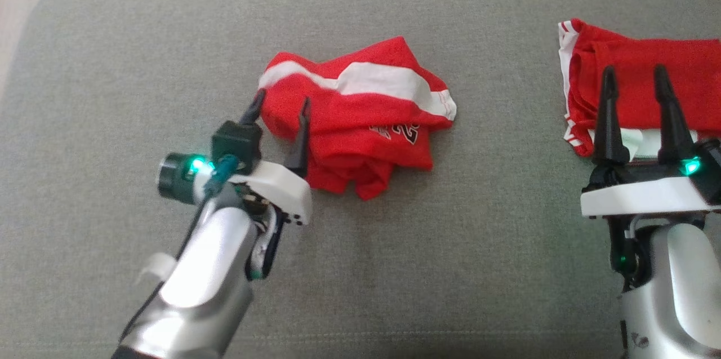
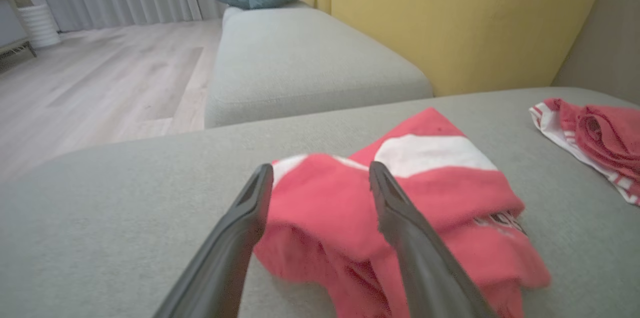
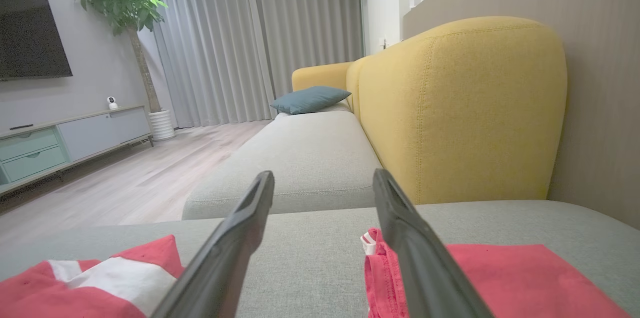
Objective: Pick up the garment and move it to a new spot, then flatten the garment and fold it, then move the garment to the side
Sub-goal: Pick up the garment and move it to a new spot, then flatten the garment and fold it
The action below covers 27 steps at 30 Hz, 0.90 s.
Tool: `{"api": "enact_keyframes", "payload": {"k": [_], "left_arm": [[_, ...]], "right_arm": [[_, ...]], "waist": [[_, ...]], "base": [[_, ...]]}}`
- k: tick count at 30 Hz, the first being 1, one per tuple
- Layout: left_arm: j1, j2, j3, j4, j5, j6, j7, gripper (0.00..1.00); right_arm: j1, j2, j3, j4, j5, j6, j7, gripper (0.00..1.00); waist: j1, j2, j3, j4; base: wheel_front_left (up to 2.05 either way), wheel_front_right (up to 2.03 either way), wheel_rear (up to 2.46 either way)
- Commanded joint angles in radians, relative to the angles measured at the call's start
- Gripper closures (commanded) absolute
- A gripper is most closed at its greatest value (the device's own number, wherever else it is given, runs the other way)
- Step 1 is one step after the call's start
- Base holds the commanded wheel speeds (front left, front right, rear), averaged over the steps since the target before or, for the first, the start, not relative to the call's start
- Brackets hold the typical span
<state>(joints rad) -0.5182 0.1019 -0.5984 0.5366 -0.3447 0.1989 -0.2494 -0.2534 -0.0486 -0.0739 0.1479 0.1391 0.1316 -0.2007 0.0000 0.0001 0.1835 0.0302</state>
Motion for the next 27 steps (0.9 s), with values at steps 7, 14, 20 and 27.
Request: {"api": "enact_keyframes", "payload": {"k": [7,14,20,27], "left_arm": [[0.067,0.068,0.146,-0.224,0.048,0.017,-0.012,0.00],[0.218,0.072,0.273,-0.368,0.066,0.006,-0.012,0.00],[0.294,0.038,0.340,-0.399,0.093,-0.029,-0.012,0.00],[0.272,-0.001,0.366,-0.393,0.131,-0.079,-0.012,0.00]], "right_arm": [[0.018,-0.002,0.028,-0.031,-0.002,-0.001,0.002,0.00],[0.054,-0.002,0.051,-0.018,0.015,-0.001,-0.005,0.00],[0.068,-0.002,0.058,-0.008,0.019,-0.001,-0.007,0.00],[0.037,-0.002,0.082,0.005,0.011,-0.001,0.015,0.00]], "waist": [[0.0000,-0.0001,-0.029,0.018],[0.0000,-0.0001,-0.047,0.022],[0.0000,-0.0001,-0.043,0.034],[0.0000,-0.0001,-0.008,0.074]], "base": [[0.00,0.00,0.00],[0.00,0.00,0.00],[0.00,0.00,0.00],[0.00,0.00,0.00]]}}
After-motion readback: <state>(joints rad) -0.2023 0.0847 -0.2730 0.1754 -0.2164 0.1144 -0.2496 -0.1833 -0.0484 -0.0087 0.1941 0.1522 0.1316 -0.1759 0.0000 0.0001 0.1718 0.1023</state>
